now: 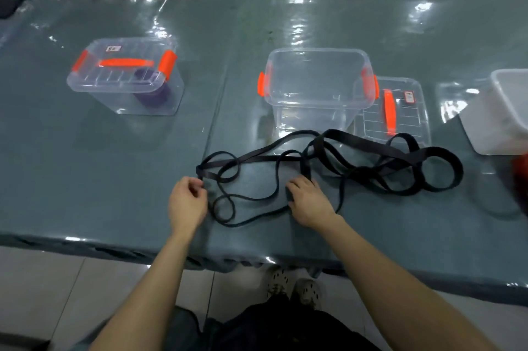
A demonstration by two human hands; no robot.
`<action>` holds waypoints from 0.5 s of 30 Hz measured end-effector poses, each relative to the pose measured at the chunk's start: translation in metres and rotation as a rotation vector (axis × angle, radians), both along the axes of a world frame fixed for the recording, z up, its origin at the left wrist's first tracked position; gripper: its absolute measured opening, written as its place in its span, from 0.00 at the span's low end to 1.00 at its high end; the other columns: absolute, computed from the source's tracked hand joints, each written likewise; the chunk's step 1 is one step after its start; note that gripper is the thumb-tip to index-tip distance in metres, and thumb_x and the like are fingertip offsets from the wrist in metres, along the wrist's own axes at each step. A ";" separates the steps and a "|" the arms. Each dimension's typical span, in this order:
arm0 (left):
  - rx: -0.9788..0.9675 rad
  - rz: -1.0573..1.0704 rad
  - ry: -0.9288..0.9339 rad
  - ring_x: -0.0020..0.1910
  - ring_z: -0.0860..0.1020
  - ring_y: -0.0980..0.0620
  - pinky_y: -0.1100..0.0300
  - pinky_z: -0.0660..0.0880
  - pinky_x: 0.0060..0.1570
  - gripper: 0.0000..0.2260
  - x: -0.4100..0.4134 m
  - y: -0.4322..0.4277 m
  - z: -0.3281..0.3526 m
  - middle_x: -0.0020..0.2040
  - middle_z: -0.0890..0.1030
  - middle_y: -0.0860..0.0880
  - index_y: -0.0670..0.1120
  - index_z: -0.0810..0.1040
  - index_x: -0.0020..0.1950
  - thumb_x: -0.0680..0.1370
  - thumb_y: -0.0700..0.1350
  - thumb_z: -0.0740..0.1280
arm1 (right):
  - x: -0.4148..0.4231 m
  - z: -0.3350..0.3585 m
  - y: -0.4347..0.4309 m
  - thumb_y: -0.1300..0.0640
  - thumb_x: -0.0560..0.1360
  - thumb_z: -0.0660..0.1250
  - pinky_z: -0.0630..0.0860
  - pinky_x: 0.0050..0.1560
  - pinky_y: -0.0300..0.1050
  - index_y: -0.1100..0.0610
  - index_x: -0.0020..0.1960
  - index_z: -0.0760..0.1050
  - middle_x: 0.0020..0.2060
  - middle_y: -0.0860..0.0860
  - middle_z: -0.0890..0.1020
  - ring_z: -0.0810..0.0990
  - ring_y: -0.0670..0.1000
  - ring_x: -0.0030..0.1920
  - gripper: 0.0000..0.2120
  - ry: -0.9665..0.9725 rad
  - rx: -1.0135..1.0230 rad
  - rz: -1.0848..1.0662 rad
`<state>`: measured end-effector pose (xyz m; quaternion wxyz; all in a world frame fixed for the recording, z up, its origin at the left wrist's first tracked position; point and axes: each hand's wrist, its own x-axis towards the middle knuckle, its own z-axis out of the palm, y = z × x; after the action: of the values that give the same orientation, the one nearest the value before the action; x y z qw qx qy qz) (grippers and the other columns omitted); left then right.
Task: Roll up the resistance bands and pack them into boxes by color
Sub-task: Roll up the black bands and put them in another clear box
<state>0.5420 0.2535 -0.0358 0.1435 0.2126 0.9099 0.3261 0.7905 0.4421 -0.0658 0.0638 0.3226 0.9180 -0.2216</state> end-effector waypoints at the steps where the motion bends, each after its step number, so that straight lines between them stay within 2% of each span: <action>1: -0.003 0.029 -0.054 0.51 0.82 0.43 0.51 0.76 0.52 0.05 -0.008 -0.004 -0.004 0.50 0.83 0.49 0.47 0.81 0.53 0.81 0.39 0.68 | 0.002 -0.003 0.001 0.53 0.84 0.67 0.60 0.83 0.55 0.58 0.77 0.72 0.75 0.53 0.71 0.66 0.57 0.80 0.23 0.016 -0.018 -0.041; 3: -0.021 0.018 -0.159 0.52 0.83 0.44 0.54 0.74 0.52 0.04 -0.020 -0.008 -0.015 0.49 0.83 0.51 0.47 0.82 0.54 0.81 0.40 0.69 | 0.005 -0.007 0.006 0.51 0.83 0.70 0.65 0.80 0.52 0.57 0.77 0.74 0.75 0.51 0.73 0.70 0.55 0.76 0.24 0.065 -0.082 -0.118; 6: -0.094 -0.126 -0.264 0.51 0.84 0.46 0.53 0.78 0.53 0.04 -0.027 -0.005 -0.029 0.50 0.86 0.50 0.49 0.85 0.56 0.83 0.46 0.72 | 0.006 -0.010 0.009 0.51 0.82 0.73 0.69 0.78 0.52 0.55 0.76 0.75 0.75 0.47 0.73 0.71 0.53 0.75 0.24 0.079 -0.130 -0.174; 9: -0.131 -0.280 -0.314 0.46 0.84 0.53 0.58 0.78 0.48 0.07 -0.020 -0.001 -0.035 0.46 0.87 0.53 0.52 0.87 0.51 0.80 0.54 0.77 | 0.000 -0.010 0.005 0.52 0.82 0.74 0.70 0.77 0.52 0.54 0.75 0.76 0.74 0.46 0.73 0.70 0.53 0.75 0.23 0.087 -0.157 -0.255; 12: -0.238 -0.403 -0.212 0.47 0.84 0.52 0.58 0.77 0.49 0.06 -0.018 0.004 -0.037 0.45 0.86 0.53 0.51 0.86 0.50 0.78 0.51 0.79 | -0.004 -0.009 0.005 0.53 0.81 0.74 0.69 0.76 0.49 0.54 0.74 0.77 0.73 0.46 0.73 0.70 0.53 0.75 0.22 0.075 -0.174 -0.292; 15: -0.067 -0.309 -0.228 0.43 0.82 0.53 0.64 0.76 0.46 0.05 -0.026 0.009 -0.028 0.43 0.85 0.52 0.51 0.85 0.51 0.79 0.47 0.79 | -0.005 -0.008 0.006 0.55 0.83 0.70 0.68 0.76 0.48 0.55 0.74 0.77 0.73 0.48 0.74 0.73 0.54 0.74 0.20 0.075 -0.187 -0.309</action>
<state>0.5156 0.2620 -0.0643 0.3011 0.3065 0.8545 0.2918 0.7855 0.4481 -0.0736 0.0243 0.4438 0.8347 -0.3253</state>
